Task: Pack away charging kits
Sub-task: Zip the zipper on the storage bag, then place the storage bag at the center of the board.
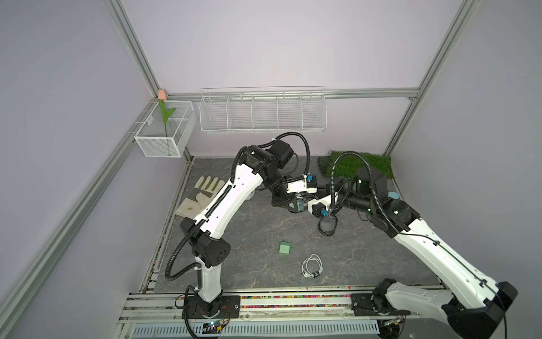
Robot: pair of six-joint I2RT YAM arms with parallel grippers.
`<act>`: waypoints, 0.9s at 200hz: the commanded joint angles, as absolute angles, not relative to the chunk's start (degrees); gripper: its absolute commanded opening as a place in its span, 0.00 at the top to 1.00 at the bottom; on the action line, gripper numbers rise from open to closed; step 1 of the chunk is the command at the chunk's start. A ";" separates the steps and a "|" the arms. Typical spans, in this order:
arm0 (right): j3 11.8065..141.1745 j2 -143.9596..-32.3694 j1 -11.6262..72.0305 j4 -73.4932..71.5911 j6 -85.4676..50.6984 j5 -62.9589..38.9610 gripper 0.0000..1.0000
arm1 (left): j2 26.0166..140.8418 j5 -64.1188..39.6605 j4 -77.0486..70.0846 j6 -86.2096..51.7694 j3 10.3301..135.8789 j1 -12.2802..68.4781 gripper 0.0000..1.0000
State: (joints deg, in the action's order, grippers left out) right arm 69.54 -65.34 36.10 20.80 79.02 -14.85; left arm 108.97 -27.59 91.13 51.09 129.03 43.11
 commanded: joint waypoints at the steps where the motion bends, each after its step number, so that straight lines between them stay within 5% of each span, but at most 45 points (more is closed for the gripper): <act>1: 70.65 -65.72 37.55 15.11 76.10 -19.33 0.94 | 107.15 -32.64 91.66 52.47 129.26 43.44 1.00; 10: 71.26 -66.70 37.70 14.28 74.63 -18.00 0.90 | 105.84 -33.17 88.61 50.70 127.41 42.93 1.00; 36: 76.58 -69.48 36.83 14.24 68.17 -14.64 0.32 | 98.23 -34.06 66.21 34.54 113.39 37.37 1.00; 60: 77.86 -67.74 35.81 13.57 65.30 -16.84 0.16 | 87.28 -34.35 27.75 4.85 89.02 29.97 1.00; 79: 77.16 -64.65 35.79 10.76 62.51 -17.37 0.09 | 81.22 -26.52 0.54 -17.05 72.48 26.93 1.00; 99: 77.91 -62.14 35.83 8.36 58.38 -15.76 0.03 | 81.42 -19.88 -8.56 -32.68 66.02 26.06 1.00; 129: 82.03 -60.73 35.86 2.74 44.63 -11.97 0.05 | 88.12 -21.26 -17.43 -42.05 63.12 25.84 1.00; 149: 82.38 -59.86 35.85 -3.51 29.84 0.04 0.10 | 93.76 -22.52 -26.26 -47.39 61.06 25.49 1.00; 180: 73.52 -52.70 35.86 0.36 6.78 9.26 0.11 | 105.35 -29.91 -31.79 -52.38 63.73 25.33 1.00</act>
